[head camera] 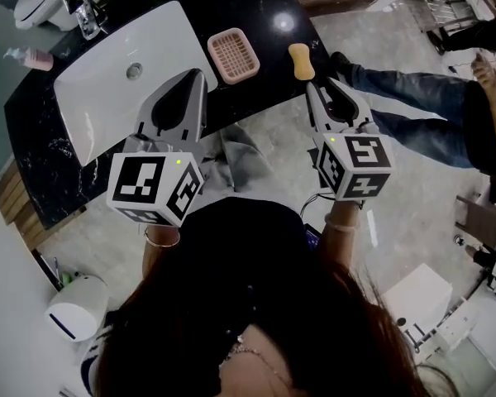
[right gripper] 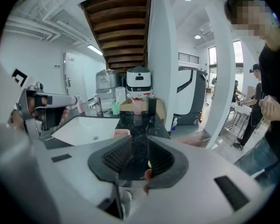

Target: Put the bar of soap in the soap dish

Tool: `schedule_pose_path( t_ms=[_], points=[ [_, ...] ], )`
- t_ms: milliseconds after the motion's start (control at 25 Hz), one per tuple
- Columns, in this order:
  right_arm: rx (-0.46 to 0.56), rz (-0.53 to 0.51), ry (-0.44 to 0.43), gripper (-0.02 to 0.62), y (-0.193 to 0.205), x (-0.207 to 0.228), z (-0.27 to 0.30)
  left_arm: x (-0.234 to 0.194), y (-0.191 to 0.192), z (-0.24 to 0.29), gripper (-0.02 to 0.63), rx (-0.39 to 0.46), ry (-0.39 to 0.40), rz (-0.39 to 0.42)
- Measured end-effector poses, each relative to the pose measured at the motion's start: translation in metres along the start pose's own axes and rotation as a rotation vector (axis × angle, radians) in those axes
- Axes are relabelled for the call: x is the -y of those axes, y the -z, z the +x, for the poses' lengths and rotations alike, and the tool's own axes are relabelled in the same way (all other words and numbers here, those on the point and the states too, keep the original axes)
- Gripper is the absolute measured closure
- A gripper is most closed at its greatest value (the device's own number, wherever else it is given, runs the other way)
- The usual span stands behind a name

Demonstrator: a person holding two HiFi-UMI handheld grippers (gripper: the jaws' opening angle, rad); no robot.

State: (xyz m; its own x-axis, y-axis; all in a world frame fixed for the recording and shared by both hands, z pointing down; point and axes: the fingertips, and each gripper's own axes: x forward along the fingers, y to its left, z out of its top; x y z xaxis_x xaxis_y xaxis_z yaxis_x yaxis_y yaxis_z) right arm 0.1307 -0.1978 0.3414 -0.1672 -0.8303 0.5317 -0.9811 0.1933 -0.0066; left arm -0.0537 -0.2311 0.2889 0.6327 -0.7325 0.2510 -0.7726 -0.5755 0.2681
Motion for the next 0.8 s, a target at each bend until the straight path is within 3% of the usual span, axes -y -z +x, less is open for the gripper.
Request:
schedule_pose_path(
  t_ms=[800],
  points=[
    [-0.335, 0.058, -0.038, 0.393, 0.066, 0.050, 0.122, -0.062, 0.029, 0.069, 0.611, -0.126, -0.065, -0.103]
  ],
)
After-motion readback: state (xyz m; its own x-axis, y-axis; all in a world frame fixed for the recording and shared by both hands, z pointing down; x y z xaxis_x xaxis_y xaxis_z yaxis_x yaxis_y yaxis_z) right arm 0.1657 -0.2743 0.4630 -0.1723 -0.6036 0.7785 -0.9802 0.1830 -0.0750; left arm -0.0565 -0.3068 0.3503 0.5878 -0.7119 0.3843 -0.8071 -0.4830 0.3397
